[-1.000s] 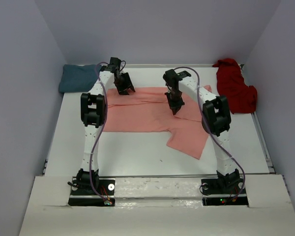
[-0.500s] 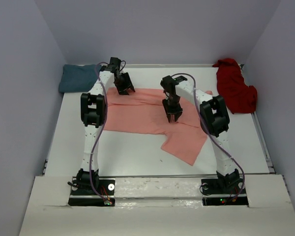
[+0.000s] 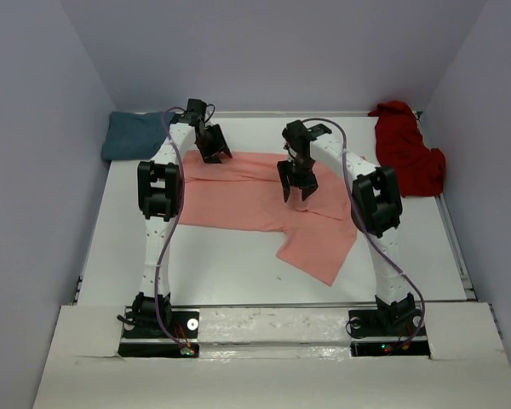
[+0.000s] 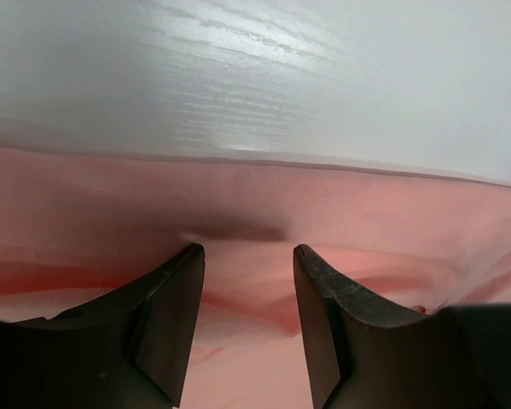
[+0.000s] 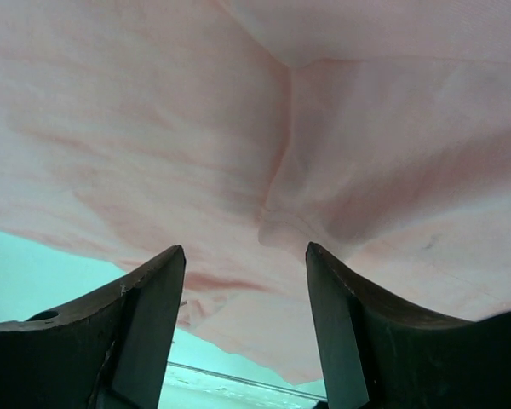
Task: Fold and stack the t-shirts
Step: Fold the tshirt
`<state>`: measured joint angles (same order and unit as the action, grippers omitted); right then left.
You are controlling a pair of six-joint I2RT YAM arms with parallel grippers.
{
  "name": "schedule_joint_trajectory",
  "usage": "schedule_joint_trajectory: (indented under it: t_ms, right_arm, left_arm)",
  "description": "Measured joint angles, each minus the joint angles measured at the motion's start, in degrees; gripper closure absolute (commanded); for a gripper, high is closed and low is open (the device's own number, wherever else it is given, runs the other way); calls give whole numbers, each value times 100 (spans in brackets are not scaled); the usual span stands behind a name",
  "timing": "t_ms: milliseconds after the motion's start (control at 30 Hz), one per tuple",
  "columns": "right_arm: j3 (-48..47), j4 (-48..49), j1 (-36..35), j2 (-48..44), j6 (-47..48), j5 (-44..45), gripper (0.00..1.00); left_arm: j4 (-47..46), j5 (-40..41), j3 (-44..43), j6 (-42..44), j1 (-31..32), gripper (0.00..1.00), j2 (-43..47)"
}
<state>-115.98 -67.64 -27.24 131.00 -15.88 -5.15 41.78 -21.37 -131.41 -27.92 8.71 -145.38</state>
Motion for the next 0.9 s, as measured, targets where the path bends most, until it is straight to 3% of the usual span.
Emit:
schedule_joint_trajectory:
  t_ms: [300, 567, 900]
  right_arm:
    - [852, 999, 1161, -955, -422, -551, 39]
    - [1172, 1633, 1834, -1038, -726, -863, 39]
    - [2210, 2059, 2752, -1368, -920, -986, 39]
  left_arm:
    - [-688, -459, 315, -177, -258, 39, 485]
    - [-1209, -876, 850, -256, -199, 38, 1574]
    - [-1248, -1281, 1506, -168, -57, 38, 1856]
